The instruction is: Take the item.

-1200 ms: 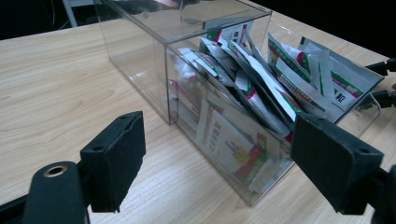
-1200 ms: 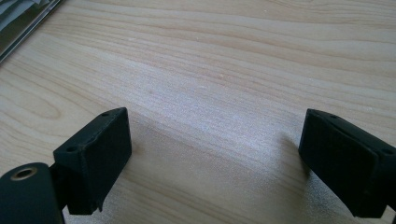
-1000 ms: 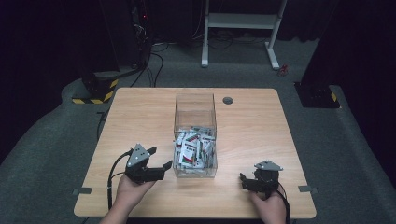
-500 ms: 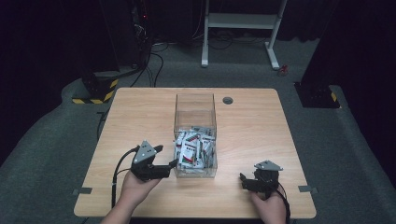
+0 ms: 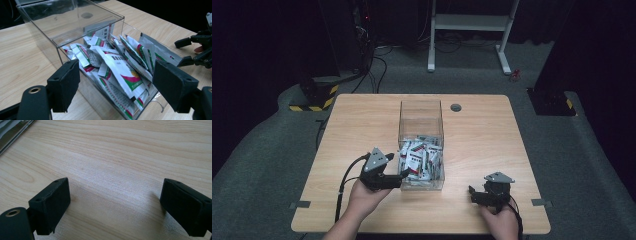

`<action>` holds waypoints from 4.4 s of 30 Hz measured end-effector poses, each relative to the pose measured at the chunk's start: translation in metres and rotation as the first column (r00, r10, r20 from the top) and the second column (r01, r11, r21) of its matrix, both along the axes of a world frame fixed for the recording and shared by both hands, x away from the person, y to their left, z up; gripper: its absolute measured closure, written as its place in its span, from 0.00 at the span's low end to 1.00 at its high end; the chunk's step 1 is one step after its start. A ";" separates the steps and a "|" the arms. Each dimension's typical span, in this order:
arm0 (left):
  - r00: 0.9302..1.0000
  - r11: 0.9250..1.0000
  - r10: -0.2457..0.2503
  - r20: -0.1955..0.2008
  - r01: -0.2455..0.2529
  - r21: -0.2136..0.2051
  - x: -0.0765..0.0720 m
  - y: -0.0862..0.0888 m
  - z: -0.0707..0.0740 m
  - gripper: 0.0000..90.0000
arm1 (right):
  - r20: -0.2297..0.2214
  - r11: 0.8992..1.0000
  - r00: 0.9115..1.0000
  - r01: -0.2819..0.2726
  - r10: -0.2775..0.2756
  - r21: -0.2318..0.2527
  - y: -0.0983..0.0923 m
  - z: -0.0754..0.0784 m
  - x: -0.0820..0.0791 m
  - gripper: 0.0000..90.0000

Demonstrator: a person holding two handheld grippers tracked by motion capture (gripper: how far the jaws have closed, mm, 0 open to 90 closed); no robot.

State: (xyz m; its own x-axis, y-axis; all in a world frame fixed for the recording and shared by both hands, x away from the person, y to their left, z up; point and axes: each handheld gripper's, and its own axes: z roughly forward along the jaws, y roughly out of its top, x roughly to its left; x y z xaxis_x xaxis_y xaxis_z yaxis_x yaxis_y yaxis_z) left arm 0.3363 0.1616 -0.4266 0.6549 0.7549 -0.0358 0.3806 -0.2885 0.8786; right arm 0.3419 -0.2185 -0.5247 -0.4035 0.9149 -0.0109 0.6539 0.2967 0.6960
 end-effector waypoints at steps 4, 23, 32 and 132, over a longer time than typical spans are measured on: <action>1.000 1.000 -0.005 -0.004 0.005 -0.004 0.002 -0.005 0.001 0.25 | -0.001 1.000 1.000 -0.001 0.001 0.001 0.000 0.000 0.000 0.10; 1.000 1.000 -0.008 -0.026 0.008 0.006 0.013 -0.019 -0.002 0.27 | 0.000 1.000 1.000 -0.016 0.016 -0.001 0.000 0.000 0.000 0.10; 0.999 1.000 -0.005 -0.046 0.005 0.002 0.017 -0.023 -0.005 0.30 | 0.001 1.000 1.000 -0.018 0.018 0.000 0.000 0.000 0.000 0.10; 0.999 0.994 0.048 0.020 -0.045 -0.100 0.004 -0.019 -0.004 0.99 | 0.001 0.999 0.999 -0.035 0.035 -0.001 0.001 0.000 -0.001 0.10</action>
State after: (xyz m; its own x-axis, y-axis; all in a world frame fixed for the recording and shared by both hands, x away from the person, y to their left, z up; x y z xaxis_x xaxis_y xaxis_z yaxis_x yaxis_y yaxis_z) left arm 0.3400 0.1427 -0.4306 0.6207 0.7779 -0.0980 0.3713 -0.1816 0.9106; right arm 0.3406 -0.2176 -0.5248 -0.4355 0.9001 -0.0125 0.6420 0.3203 0.6966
